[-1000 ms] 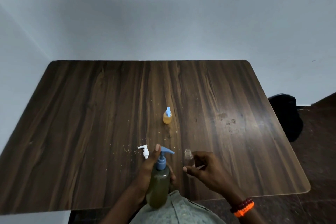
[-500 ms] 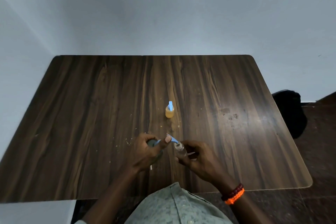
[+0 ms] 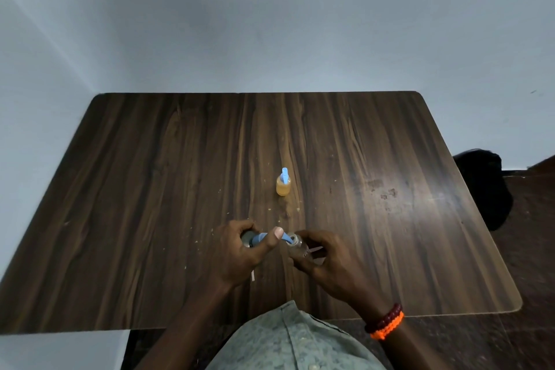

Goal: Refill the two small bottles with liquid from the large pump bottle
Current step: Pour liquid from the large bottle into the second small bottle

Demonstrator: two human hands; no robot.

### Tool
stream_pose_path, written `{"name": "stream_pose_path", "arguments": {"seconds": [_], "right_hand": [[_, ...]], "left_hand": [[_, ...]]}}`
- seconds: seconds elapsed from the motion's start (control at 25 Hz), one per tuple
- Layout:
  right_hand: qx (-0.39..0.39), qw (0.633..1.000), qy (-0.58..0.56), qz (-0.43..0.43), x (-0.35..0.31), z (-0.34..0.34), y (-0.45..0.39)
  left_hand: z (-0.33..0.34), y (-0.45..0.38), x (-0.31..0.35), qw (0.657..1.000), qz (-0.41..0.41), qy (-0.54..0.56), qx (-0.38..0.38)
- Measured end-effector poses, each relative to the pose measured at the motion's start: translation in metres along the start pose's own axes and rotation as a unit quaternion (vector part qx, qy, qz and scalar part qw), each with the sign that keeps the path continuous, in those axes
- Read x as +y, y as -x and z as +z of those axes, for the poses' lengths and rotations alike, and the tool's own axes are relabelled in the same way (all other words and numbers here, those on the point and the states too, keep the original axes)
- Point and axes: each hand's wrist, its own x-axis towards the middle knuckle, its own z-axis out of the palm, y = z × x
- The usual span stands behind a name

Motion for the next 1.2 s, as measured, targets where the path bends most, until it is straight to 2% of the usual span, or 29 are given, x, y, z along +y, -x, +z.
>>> {"name": "stream_pose_path", "arguments": {"seconds": [0.28, 0.64, 1.2], "right_hand": [[0.010, 1.000, 0.002, -0.003, -0.006, 0.002, -0.004], [0.035, 0.999, 0.013, -0.033, -0.007, 0.007, -0.006], [0.051, 0.998, -0.013, -0.028, -0.009, 0.010, -0.005]], "left_hand": [[-0.005, 0.000, 0.005, 0.997, 0.011, -0.063, 0.051], [-0.007, -0.001, 0.018, 0.991, 0.018, -0.123, 0.051], [-0.010, 0.000, 0.029, 0.991, -0.015, -0.127, 0.024]]}}
